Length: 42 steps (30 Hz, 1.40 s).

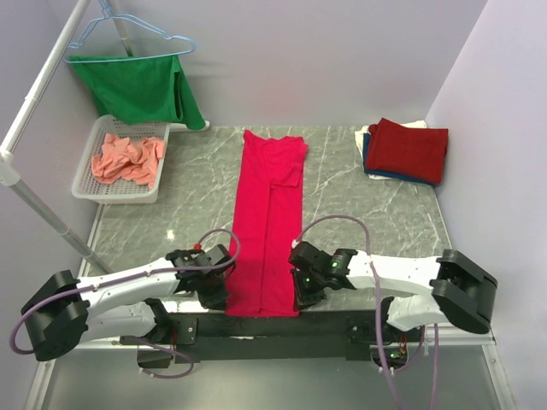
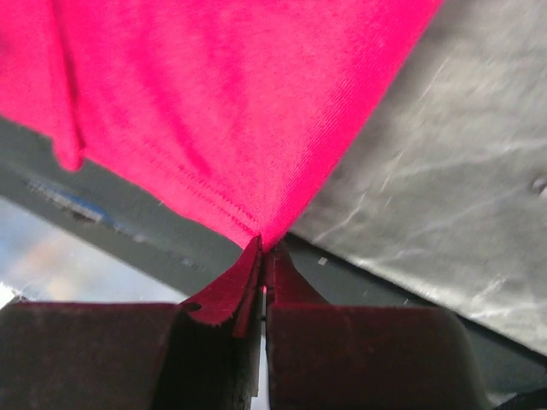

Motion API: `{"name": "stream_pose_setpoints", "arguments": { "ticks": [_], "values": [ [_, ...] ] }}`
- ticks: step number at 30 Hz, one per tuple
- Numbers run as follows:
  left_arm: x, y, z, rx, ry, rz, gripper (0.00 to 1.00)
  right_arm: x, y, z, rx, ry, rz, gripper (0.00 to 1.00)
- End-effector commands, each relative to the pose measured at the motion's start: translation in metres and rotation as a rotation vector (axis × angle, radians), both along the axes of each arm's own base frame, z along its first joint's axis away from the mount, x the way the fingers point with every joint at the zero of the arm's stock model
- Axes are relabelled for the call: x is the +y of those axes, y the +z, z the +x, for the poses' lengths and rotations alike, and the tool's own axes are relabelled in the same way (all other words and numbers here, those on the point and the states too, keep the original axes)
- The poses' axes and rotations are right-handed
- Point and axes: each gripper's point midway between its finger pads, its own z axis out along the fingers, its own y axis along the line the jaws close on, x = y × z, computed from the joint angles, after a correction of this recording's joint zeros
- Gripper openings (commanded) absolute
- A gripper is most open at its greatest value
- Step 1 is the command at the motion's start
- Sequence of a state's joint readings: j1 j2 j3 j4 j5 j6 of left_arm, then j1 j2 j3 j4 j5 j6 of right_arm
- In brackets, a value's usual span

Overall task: Fold and stack the t-shirts
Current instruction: Fold the tshirt

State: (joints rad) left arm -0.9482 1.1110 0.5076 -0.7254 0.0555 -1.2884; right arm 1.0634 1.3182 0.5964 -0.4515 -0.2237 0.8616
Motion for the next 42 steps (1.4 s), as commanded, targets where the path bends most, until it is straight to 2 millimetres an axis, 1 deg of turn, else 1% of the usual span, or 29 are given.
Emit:
{"name": "stream_pose_setpoints", "arguments": {
  "ticks": [1, 6, 10, 12, 14, 16, 17, 19, 20, 21, 24, 25, 26, 27, 28, 29, 30, 31, 32, 33, 34, 35, 36, 37, 38, 39, 40, 41, 42],
  "values": [
    [0.002, 0.004, -0.006, -0.009, 0.010, -0.009, 0.01, -0.005, 0.016, -0.014, 0.001, 0.012, 0.028, 0.00],
    [-0.004, 0.005, -0.008, -0.017, -0.001, -0.017, 0.01, -0.009, 0.023, -0.017, -0.005, -0.004, 0.042, 0.00],
    [-0.010, 0.017, -0.001, -0.048, -0.010, -0.006, 0.01, -0.006, 0.036, -0.004, -0.069, -0.021, 0.035, 0.00],
    [-0.008, 0.026, 0.019, -0.124, 0.022, 0.056, 0.01, -0.007, 0.042, 0.004, -0.102, -0.032, 0.023, 0.00],
    [-0.002, 0.038, 0.030, -0.159, 0.032, 0.130, 0.01, -0.005, 0.051, 0.017, -0.161, -0.055, 0.013, 0.00],
    [0.004, 0.040, 0.043, -0.203, 0.030, 0.212, 0.01, -0.002, 0.060, 0.026, -0.193, -0.060, 0.016, 0.00],
    [-0.004, 0.050, 0.052, -0.229, 0.029, 0.205, 0.01, -0.002, 0.060, 0.032, -0.212, -0.071, 0.004, 0.00],
    [-0.006, 0.049, 0.066, -0.255, 0.008, 0.251, 0.01, -0.001, 0.067, 0.046, -0.240, -0.084, 0.000, 0.00],
    [-0.013, 0.055, 0.075, -0.272, 0.011, 0.237, 0.01, -0.001, 0.065, 0.052, -0.247, -0.091, -0.020, 0.00],
    [-0.009, 0.052, 0.085, -0.266, 0.011, 0.266, 0.01, -0.002, 0.071, 0.066, -0.276, -0.121, -0.025, 0.00],
    [-0.008, 0.061, 0.118, -0.309, 0.037, 0.282, 0.01, -0.007, 0.075, 0.090, -0.315, -0.148, -0.056, 0.00],
    [-0.007, 0.064, 0.127, -0.323, 0.050, 0.284, 0.01, -0.010, 0.080, 0.106, -0.335, -0.174, -0.056, 0.00],
    [-0.008, 0.073, 0.141, -0.353, 0.066, 0.277, 0.01, -0.014, 0.081, 0.114, -0.342, -0.189, -0.063, 0.00],
    [-0.003, 0.075, 0.157, -0.368, 0.079, 0.282, 0.01, -0.013, 0.087, 0.125, -0.366, -0.191, -0.056, 0.00],
    [-0.001, 0.078, 0.167, -0.378, 0.083, 0.284, 0.01, -0.021, 0.089, 0.140, -0.375, -0.226, -0.064, 0.00],
    [-0.005, 0.087, 0.181, -0.405, 0.092, 0.270, 0.01, -0.023, 0.087, 0.149, -0.376, -0.237, -0.074, 0.00],
    [0.001, 0.083, 0.195, -0.399, 0.087, 0.297, 0.01, -0.021, 0.093, 0.160, -0.397, -0.232, -0.066, 0.00],
    [0.000, 0.085, 0.205, -0.408, 0.085, 0.296, 0.01, -0.027, 0.093, 0.172, -0.404, -0.259, -0.080, 0.00],
    [-0.005, 0.095, 0.220, -0.435, 0.088, 0.284, 0.01, -0.028, 0.086, 0.180, -0.393, -0.259, -0.103, 0.00],
    [0.000, 0.086, 0.232, -0.418, 0.072, 0.316, 0.01, -0.025, 0.093, 0.192, -0.411, -0.268, -0.094, 0.00],
    [-0.002, 0.086, 0.243, -0.428, 0.069, 0.313, 0.01, -0.026, 0.092, 0.199, -0.416, -0.262, -0.105, 0.00],
    [-0.007, 0.093, 0.257, -0.450, 0.070, 0.299, 0.01, -0.029, 0.083, 0.210, -0.400, -0.275, -0.128, 0.00],
    [-0.004, 0.081, 0.268, -0.426, 0.047, 0.318, 0.01, -0.025, 0.088, 0.221, -0.414, -0.273, -0.118, 0.00],
    [-0.004, 0.080, 0.277, -0.428, 0.044, 0.322, 0.01, -0.024, 0.087, 0.228, -0.410, -0.274, -0.119, 0.00],
    [-0.009, 0.087, 0.293, -0.456, 0.047, 0.307, 0.01, -0.026, 0.077, 0.235, -0.389, -0.280, -0.141, 0.00],
    [-0.006, 0.074, 0.302, -0.428, 0.028, 0.324, 0.01, -0.022, 0.081, 0.246, -0.402, -0.280, -0.135, 0.00],
    [-0.005, 0.073, 0.310, -0.428, 0.025, 0.326, 0.01, -0.021, 0.080, 0.252, -0.398, -0.283, -0.139, 0.00],
    [-0.008, 0.080, 0.323, -0.448, 0.031, 0.317, 0.01, -0.021, 0.070, 0.257, -0.378, -0.282, -0.155, 0.00],
    [-0.003, 0.069, 0.331, -0.426, 0.025, 0.337, 0.01, -0.021, 0.073, 0.268, -0.386, -0.293, -0.146, 0.00]
  ]
}}
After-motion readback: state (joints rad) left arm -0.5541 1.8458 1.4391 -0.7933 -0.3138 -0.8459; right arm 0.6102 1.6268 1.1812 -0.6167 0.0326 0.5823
